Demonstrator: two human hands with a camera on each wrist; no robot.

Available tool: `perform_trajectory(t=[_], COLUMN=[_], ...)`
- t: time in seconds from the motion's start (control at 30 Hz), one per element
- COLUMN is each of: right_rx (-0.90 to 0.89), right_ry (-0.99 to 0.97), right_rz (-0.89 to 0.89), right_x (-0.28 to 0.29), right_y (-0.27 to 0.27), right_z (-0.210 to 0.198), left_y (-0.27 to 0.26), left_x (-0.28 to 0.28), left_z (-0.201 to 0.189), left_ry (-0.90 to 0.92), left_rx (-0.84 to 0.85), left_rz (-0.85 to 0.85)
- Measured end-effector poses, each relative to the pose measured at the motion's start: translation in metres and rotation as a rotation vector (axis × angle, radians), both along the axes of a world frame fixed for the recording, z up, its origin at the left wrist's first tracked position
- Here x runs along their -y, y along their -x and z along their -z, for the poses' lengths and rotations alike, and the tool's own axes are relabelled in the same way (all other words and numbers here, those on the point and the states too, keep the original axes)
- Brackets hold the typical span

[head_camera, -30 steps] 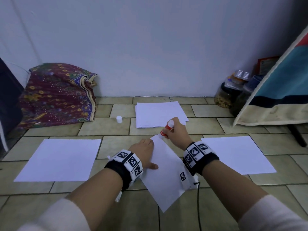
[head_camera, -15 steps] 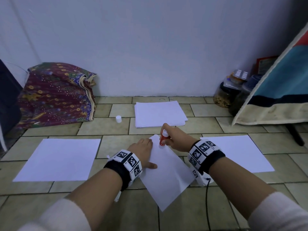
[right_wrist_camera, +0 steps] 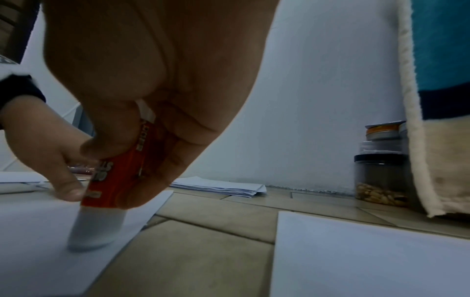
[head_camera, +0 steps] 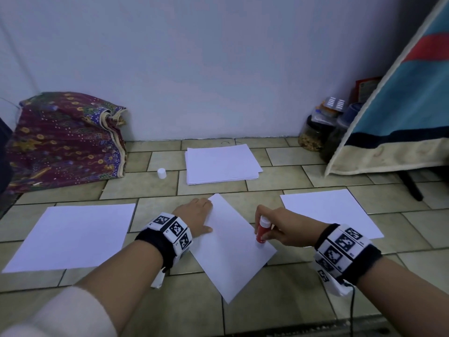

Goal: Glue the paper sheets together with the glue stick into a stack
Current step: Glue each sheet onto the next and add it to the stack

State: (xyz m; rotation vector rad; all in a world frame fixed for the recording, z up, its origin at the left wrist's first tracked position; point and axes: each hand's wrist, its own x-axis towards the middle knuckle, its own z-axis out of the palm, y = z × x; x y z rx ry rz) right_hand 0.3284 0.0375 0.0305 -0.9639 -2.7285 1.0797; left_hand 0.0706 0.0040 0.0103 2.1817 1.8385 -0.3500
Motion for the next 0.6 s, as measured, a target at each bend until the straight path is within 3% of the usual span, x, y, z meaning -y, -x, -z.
perform_trajectory(t=[0.17,0.3,0.37,0.43,0.53,0.6], right_rx=[0.042,-0.576,-0.891,-1.092,-1.001,-0.872], right_ry=[0.087,0.413,0.615,0.804,0.898,0.913], right_rz=[0.046,0.47,0.612,0.72,0.885,0.836], right_x=[-0.007,-0.015,-0.022,-0.028,-0.036,-0.04], right_y=[-0.02,-0.024,-0.02,-0.006,0.021,0.042], right_z=[-0.006,-0.021,-0.02,-0.016,-0.008,-0.002], left_y=[0.013,0.023,0.027,0.029,0.033,0.036], left_x=[-0.003,0.005,0.013,0.02,0.028,0.031], left_z=[0.0,-0.001,0.004,0.01,0.014,0.016], left_ry=[-0.004,0.008,-0.012,-0.011,0.043,0.063], left_rx=[-0.027,-0.01,0.011,0.008,-0.011,-0.022], left_rz=[0.045,-0.002,-0.038,-0.047,-0.056,-0.066])
